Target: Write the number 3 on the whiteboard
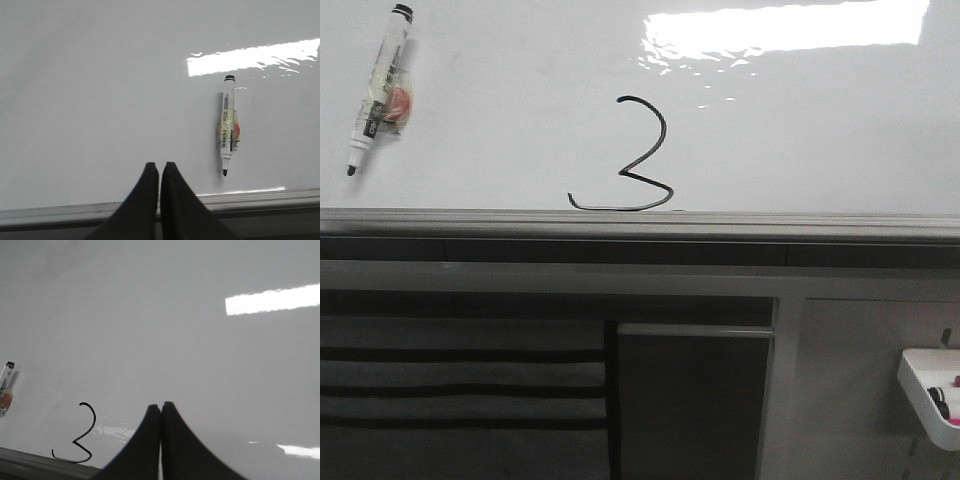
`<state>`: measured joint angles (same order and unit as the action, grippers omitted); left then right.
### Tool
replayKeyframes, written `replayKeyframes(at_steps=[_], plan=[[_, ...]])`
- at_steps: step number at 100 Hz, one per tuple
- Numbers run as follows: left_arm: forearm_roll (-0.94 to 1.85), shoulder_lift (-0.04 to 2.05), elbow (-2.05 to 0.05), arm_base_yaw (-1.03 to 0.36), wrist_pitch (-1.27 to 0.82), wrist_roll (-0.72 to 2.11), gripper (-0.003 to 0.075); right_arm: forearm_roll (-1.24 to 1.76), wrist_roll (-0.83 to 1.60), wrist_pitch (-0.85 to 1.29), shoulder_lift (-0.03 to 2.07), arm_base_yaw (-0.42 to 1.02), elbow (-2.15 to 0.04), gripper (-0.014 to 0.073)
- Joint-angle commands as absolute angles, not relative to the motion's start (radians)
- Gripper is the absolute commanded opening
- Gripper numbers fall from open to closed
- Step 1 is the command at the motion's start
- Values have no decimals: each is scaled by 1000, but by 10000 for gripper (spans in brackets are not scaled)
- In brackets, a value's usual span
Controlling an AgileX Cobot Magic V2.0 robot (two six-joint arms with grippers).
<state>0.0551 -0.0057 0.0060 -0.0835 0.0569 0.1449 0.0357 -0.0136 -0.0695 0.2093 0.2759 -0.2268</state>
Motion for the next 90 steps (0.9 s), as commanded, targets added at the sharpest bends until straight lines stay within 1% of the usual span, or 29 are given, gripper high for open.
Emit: replayKeyframes(at_steps=[1, 77, 85, 90], plan=[[42, -38, 9, -80, 139, 117, -18, 27, -11, -147, 218, 270, -252, -60], [42, -38, 9, -80, 139, 117, -18, 27, -11, -156, 207, 270, -244, -60], [42, -38, 9, -80, 139, 117, -18, 27, -11, -178, 163, 236, -209, -60], [42, -38, 9, -80, 139, 117, -18, 27, -11, -178, 128, 191, -174, -60]])
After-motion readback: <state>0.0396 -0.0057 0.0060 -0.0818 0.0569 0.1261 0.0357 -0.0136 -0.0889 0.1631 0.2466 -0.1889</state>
